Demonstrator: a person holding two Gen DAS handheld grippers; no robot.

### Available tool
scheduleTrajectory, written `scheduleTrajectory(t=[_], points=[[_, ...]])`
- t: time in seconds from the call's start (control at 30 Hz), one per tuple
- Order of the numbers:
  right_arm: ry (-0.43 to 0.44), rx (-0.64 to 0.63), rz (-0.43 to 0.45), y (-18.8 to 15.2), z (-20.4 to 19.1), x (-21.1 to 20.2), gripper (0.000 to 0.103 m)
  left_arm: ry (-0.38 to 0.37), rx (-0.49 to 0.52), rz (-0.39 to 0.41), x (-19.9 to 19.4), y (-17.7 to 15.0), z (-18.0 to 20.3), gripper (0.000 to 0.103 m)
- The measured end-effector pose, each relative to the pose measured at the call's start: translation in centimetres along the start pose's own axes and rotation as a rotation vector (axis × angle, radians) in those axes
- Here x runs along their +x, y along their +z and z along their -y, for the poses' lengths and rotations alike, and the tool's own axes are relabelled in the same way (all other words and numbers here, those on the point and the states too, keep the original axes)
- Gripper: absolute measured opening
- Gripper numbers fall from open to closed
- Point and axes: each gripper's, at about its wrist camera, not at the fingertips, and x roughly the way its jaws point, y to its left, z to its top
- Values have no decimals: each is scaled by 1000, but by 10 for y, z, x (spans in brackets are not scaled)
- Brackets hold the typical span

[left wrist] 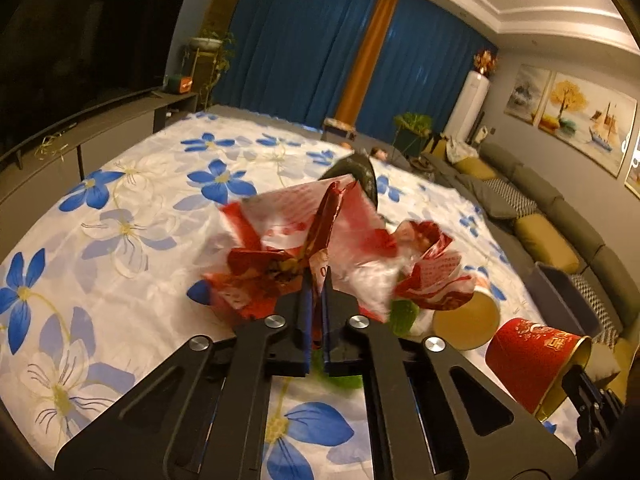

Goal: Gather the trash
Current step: 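Grasp the red snack wrapper with the left tool while the right tool grasps the red cup, then carry the red wrapper and red cup over the grey bin with both tools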

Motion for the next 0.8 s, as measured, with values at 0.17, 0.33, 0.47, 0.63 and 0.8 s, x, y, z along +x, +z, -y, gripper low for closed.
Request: scheduleTrajectory(t=[0.17, 0.33, 0.47, 0.63, 0.8], points=[[-18, 19, 21, 2, 8, -8, 4, 0, -7, 69, -33, 1, -3, 1], [-30, 37, 49, 5, 15, -17, 4, -5, -2, 129, -65, 4, -1, 1], [-36, 46, 67, 7, 19, -24, 4, -18, 8, 163, -82, 8, 3, 1], [-49, 68, 90, 8, 29, -34, 4, -41, 23, 185, -93, 8, 15, 1], [-63, 95, 105, 8, 43, -42, 4, -71, 55, 183, -95, 6, 32, 1]])
